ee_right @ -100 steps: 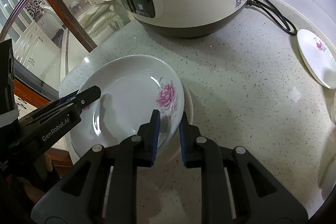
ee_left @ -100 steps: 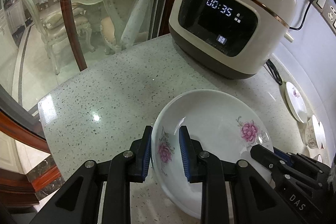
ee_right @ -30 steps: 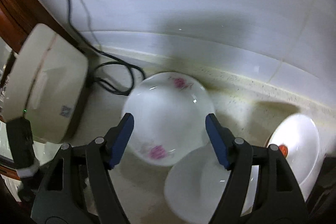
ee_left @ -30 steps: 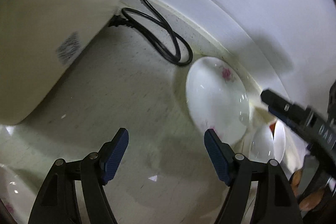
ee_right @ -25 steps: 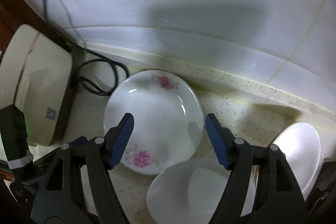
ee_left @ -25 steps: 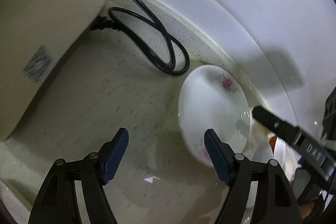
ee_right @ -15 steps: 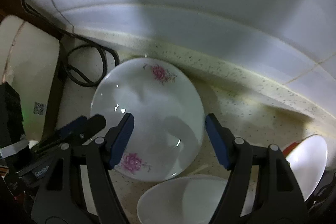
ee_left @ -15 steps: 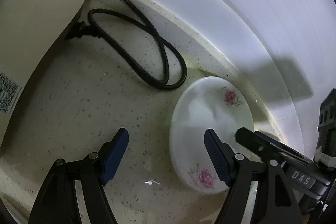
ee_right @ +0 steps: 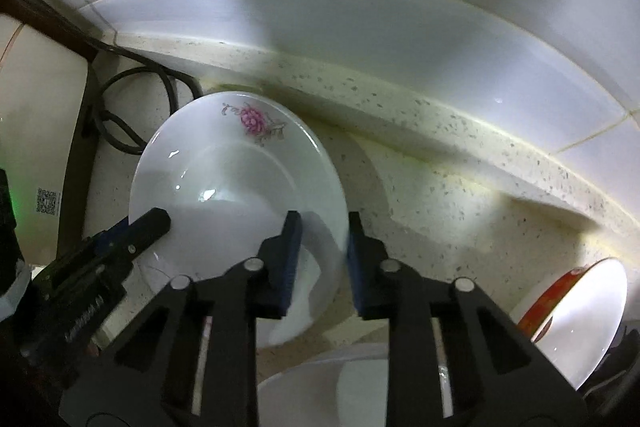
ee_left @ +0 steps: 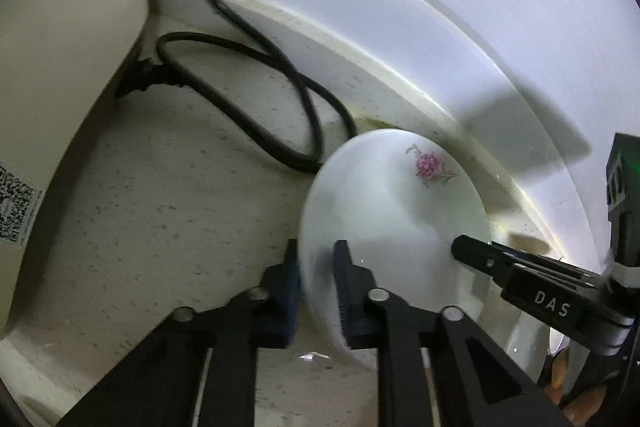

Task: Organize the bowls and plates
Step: 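Close both grippers on the rim of a third pink-flower plate, then lift the pink-flower plate with both grippers, regripping its rim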

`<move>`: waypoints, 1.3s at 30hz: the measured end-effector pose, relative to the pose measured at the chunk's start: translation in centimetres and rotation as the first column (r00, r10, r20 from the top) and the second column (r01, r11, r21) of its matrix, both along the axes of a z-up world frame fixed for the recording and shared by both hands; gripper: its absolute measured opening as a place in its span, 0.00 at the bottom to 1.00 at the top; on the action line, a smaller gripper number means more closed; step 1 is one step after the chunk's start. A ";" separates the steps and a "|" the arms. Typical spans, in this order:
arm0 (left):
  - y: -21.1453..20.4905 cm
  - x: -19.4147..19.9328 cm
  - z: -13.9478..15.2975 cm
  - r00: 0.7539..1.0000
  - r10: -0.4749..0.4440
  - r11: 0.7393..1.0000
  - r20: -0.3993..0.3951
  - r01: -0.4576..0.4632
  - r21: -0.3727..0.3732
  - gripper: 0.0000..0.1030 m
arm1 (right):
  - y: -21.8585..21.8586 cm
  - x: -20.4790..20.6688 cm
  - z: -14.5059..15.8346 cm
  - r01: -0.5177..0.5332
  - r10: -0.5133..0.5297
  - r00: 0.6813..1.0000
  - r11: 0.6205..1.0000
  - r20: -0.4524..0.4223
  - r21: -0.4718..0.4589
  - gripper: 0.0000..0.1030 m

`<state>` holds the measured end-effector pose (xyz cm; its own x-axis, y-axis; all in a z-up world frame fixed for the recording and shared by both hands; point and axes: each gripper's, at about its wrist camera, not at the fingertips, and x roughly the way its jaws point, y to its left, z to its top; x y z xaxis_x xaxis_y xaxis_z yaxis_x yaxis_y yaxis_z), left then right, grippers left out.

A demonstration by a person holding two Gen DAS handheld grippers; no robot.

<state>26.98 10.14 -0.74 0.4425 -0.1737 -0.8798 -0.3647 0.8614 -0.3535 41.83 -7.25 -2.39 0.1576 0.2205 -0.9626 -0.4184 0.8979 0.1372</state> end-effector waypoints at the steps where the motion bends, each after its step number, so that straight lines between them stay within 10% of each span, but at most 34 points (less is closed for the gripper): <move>1: 0.3 -0.1 -0.1 1.000 0.000 1.000 -0.001 0.000 -0.003 0.14 | 0.4 -0.2 0.2 -0.015 0.015 1.000 1.000 0.017 -0.009 0.20; 22: 0.1 -3.9 -1.9 0.999 0.040 0.999 -0.028 -0.039 0.037 0.18 | 8.1 -7.3 3.8 -0.222 0.226 0.963 0.974 0.150 -0.037 0.11; 26: 1.0 -4.3 -2.2 0.997 0.070 0.997 -0.038 -0.069 0.029 0.28 | 6.8 -4.5 3.4 -0.133 0.134 0.984 0.991 0.114 -0.017 0.70; 31: 2.6 -3.3 -3.6 0.993 0.114 0.993 -0.026 -0.114 -0.007 0.43 | 6.0 -1.8 1.1 -0.125 0.127 0.991 0.991 0.032 -0.049 0.67; 39: 1.4 -2.0 -4.0 0.997 0.069 0.996 -0.017 -0.068 0.059 0.45 | 9.2 -2.9 0.3 -0.303 0.307 0.951 0.949 0.036 -0.092 0.28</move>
<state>24.99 11.50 -4.74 0.4346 -0.0920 -0.8959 -0.4297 0.8531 -0.2960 38.88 1.93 -2.12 0.1433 0.1843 -0.9724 -0.6784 0.7336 0.0390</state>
